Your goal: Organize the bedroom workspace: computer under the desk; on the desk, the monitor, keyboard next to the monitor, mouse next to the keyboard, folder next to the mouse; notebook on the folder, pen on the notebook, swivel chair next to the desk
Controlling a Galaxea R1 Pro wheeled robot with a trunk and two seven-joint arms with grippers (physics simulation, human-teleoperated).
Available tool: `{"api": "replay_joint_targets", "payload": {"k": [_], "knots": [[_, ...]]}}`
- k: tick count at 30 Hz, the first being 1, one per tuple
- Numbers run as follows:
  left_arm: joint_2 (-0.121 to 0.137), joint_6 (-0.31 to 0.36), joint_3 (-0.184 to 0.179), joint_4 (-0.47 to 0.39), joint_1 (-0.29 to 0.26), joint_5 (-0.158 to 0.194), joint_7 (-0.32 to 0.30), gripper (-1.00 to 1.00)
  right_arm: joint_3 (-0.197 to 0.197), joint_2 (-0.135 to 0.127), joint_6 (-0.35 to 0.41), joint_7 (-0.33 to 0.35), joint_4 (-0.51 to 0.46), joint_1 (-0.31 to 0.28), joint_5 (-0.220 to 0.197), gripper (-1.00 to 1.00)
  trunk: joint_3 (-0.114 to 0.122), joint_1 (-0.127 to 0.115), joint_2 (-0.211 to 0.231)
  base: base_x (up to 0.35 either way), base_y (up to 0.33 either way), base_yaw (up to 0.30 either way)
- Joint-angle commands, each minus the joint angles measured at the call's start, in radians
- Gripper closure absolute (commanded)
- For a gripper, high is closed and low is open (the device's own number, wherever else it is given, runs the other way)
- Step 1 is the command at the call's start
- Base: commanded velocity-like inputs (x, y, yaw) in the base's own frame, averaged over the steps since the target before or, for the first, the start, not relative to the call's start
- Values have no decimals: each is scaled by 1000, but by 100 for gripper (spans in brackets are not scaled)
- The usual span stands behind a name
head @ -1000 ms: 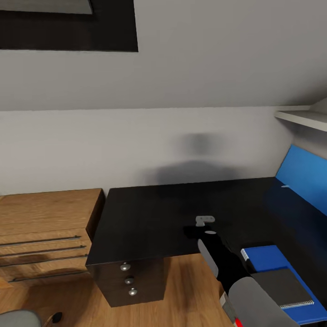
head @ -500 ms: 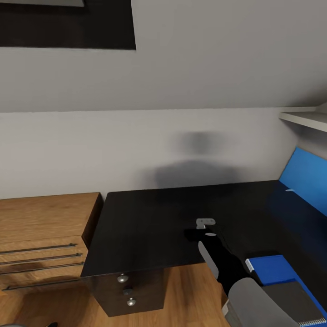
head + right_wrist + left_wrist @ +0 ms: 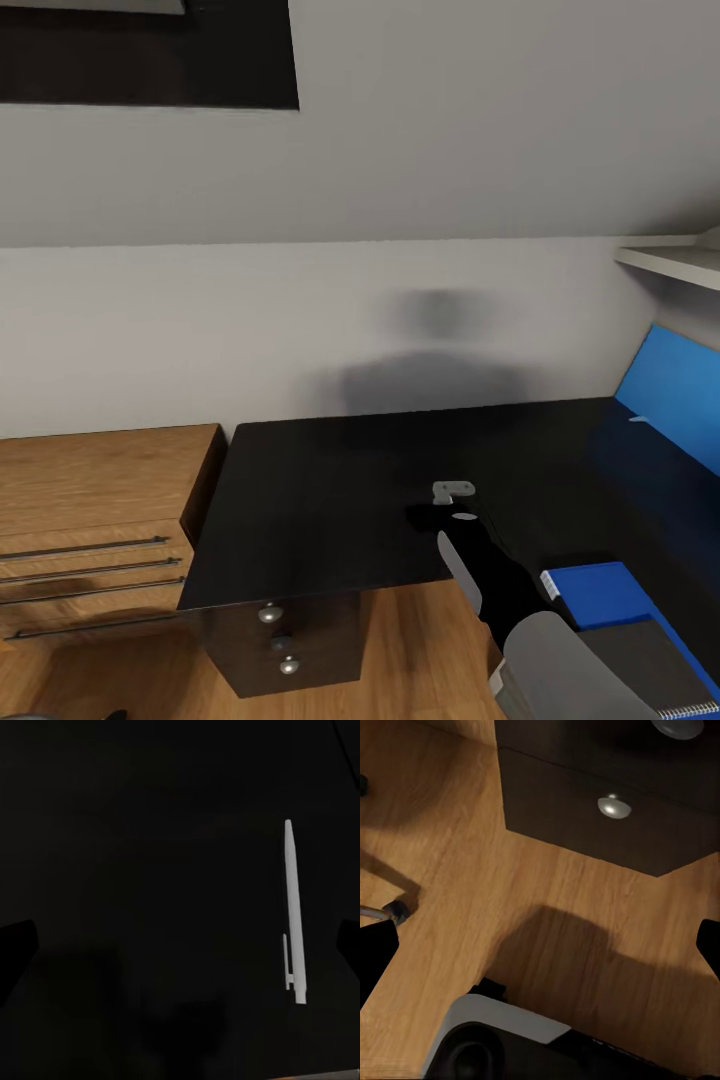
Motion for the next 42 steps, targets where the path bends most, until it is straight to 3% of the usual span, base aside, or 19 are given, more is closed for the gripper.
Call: {"api": "replay_joint_targets", "payload": {"k": [1,7,9,12,13,17,25,42], "knots": [[-1,-2,-4,21,-1,-11,6,-100,4,-1,3,-10,-1,-1,-10,-100,-2,1,-2,0,0,0],[2,-16,-12,113,0,-25,6,-100,3,-1,4,-10,-1,-1,-10,-100,-2,1,-2,0,0,0],[11,-53,-12,136,0,-25,7,-100,3,-1,4,-10,-2,-1,-10,-100,-2,1,-2,0,0,0],[29,-189,-13,182,0,-25,2,-100,1,-4,4,-10,-4,-1,-10,-100,-2,1,-2,0,0,0],[35,-305,-13,196,-1,-26,1,-100,1,-23,12,-10,-4,-1,-12,-100,-2,1,-2,0,0,0],[35,-331,-13,198,-2,-26,0,-100,1,-29,13,-10,-3,-1,-12,-100,-2,1,-2,38,-42,0],[35,-332,-13,198,-2,-26,0,-100,-2,-30,15,-11,-2,-1,-12,-100,-2,1,-2,166,-172,0],[35,-331,-13,198,-2,-26,0,-100,4,-26,11,-9,-14,-1,-12,-100,-2,1,-2,15,-14,0]]}}
